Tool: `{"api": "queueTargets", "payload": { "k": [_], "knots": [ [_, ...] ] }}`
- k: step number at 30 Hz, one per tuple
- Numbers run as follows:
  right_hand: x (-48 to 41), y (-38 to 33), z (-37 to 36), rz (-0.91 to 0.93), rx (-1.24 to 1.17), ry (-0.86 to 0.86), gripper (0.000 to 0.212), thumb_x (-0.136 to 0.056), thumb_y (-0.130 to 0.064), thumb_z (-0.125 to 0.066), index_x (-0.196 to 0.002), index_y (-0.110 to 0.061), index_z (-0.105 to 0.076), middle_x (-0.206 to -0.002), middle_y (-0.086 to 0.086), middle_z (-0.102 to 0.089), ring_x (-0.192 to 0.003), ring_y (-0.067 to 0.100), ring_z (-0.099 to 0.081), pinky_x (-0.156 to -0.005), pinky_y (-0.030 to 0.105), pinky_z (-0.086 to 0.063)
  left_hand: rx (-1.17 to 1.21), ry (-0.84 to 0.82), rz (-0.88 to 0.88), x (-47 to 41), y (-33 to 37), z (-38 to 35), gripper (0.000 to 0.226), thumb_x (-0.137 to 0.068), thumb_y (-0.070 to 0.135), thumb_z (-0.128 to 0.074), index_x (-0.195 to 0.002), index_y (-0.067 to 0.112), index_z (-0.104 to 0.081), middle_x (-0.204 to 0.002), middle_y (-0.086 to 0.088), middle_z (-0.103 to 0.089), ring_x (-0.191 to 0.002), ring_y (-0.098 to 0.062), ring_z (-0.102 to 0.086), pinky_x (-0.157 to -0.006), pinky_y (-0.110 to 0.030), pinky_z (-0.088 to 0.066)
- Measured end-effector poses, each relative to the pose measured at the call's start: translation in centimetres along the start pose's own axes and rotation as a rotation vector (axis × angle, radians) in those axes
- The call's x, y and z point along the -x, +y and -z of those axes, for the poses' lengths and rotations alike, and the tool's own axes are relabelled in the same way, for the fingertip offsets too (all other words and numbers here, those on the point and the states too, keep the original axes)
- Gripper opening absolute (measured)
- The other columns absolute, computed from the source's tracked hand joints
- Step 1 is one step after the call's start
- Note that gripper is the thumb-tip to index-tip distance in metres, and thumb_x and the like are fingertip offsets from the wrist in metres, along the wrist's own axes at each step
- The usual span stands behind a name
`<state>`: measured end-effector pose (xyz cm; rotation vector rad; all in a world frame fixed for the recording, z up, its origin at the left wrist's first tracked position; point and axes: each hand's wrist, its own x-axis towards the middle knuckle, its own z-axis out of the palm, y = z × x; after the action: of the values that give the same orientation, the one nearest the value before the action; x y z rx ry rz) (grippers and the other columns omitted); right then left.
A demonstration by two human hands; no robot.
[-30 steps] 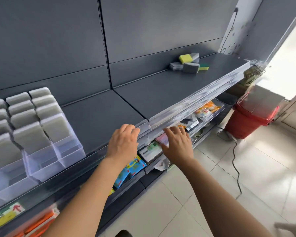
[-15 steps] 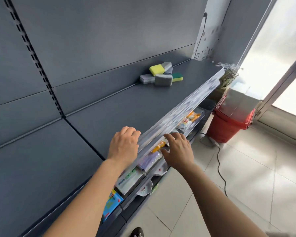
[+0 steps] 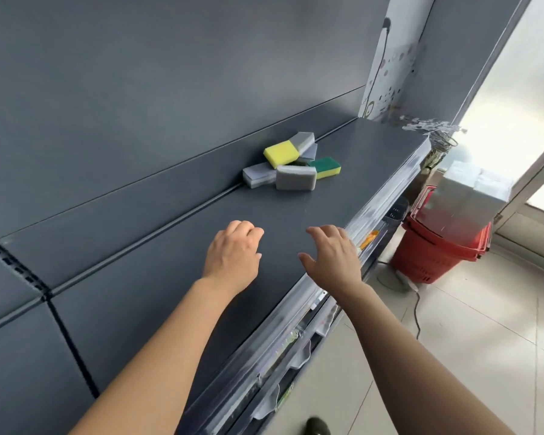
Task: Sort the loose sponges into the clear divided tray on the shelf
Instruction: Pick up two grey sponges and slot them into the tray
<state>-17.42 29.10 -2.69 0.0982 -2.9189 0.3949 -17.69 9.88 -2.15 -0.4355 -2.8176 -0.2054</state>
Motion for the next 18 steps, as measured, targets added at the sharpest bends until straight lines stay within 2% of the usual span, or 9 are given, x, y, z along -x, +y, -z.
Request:
{"api": "queueTargets", "payload": {
  "k": [11, 18],
  "knots": [
    [-15.1, 5.2, -2.8, 0.150, -0.012, -0.027, 0.055, -0.084, -0.036, -0.061, -0.133, -0.018, -0.043, -0.141, 0.006, -0.038, -0.130, 0.025, -0.032, -0.102, 0.035, -0.030, -0.007, -0.072, 0.206, -14.5, -0.7, -6.1, 0.047, -0.089, 0.029, -0.059, -0.132, 0.016, -0.045, -0.135, 0.001, -0.044, -0.126, -0.019, -0.037, -0.099, -0.033, -0.035],
    [-22.2, 6.7, -4.4, 0.317, -0.045, -0.037, 0.064, -0.084, -0.035, -0.062, -0.139, -0.018, -0.035, -0.153, 0.005, -0.025, -0.142, 0.023, -0.018, -0.111, 0.036, -0.019, -0.038, -0.136, 0.368, -21.6, -1.8, -9.2, 0.061, -0.093, 0.022, -0.052, -0.145, 0.009, -0.023, -0.155, -0.007, -0.018, -0.141, -0.023, -0.020, -0.110, -0.036, -0.026]
  ]
}}
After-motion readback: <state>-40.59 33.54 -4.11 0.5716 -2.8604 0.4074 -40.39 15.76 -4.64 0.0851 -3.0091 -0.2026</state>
